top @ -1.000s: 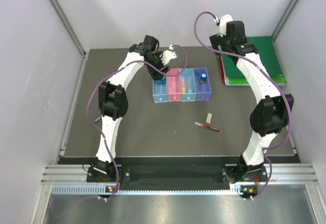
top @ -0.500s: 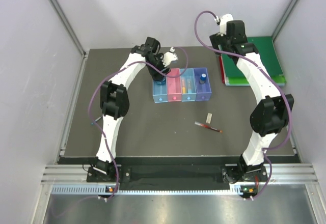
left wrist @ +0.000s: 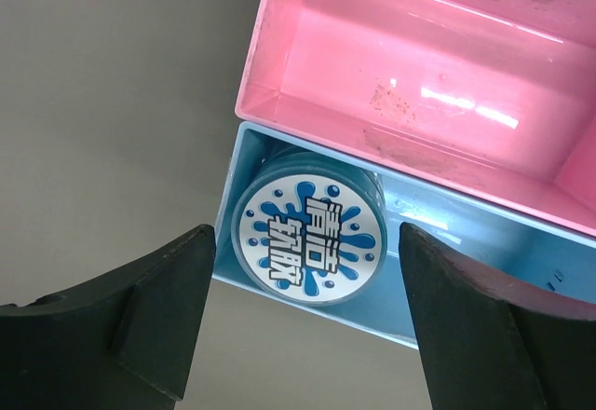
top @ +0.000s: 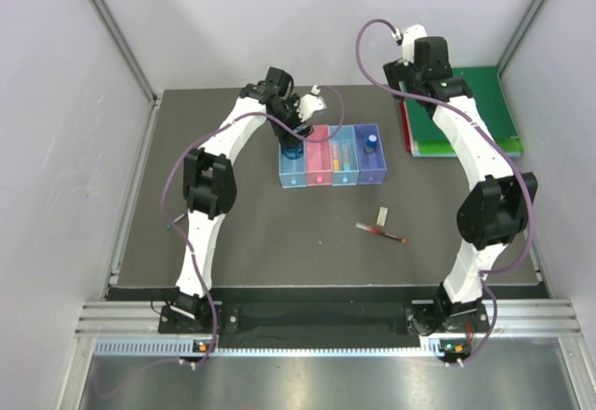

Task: Sort the stationery into containers
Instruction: Place the storage box in the storage box.

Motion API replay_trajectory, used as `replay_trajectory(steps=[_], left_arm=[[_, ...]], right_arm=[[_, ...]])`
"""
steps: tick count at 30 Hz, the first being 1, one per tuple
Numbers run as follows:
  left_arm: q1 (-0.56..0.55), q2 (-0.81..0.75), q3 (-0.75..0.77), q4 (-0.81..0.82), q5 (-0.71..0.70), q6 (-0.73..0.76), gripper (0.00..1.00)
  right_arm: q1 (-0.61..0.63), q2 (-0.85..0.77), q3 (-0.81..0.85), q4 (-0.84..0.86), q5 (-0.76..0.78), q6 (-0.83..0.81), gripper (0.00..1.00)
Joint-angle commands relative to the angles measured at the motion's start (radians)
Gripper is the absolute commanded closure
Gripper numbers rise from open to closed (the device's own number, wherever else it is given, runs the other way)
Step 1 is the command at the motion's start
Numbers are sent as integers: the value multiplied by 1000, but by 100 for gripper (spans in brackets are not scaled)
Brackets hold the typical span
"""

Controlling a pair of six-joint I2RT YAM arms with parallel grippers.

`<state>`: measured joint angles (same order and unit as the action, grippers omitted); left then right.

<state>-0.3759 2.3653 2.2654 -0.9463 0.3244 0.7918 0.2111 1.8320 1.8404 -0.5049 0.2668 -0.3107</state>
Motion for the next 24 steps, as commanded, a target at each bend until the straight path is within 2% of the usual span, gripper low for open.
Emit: replay_trajectory(steps=[1, 7, 11, 15, 17, 19, 24], left_arm=[[-4, -40, -15, 35, 24, 14, 16], [-4, -87, -14, 61, 18, -6, 15], [-4, -155, -18, 67, 24, -31, 14], [-3, -268, -69, 83, 10, -63, 11], [-3, -317, -150, 127, -19, -75, 6], [-3, -388, -234, 159, -41, -85, 1], [-1, -492, -331, 202, -125, -103, 1]], right_arm=[[-9, -14, 56, 16, -9, 16, 0], [-9, -57, -12, -26, -72, -10, 0], [-9, -135, -146, -67, -170, -40, 3], [-9, -204, -257, -104, -262, -180, 4], [-9, -230, -300, -125, -337, -237, 3], [-6, -238, -317, -197, -401, -352, 3], [5, -229, -329, -392, -497, -561, 2]])
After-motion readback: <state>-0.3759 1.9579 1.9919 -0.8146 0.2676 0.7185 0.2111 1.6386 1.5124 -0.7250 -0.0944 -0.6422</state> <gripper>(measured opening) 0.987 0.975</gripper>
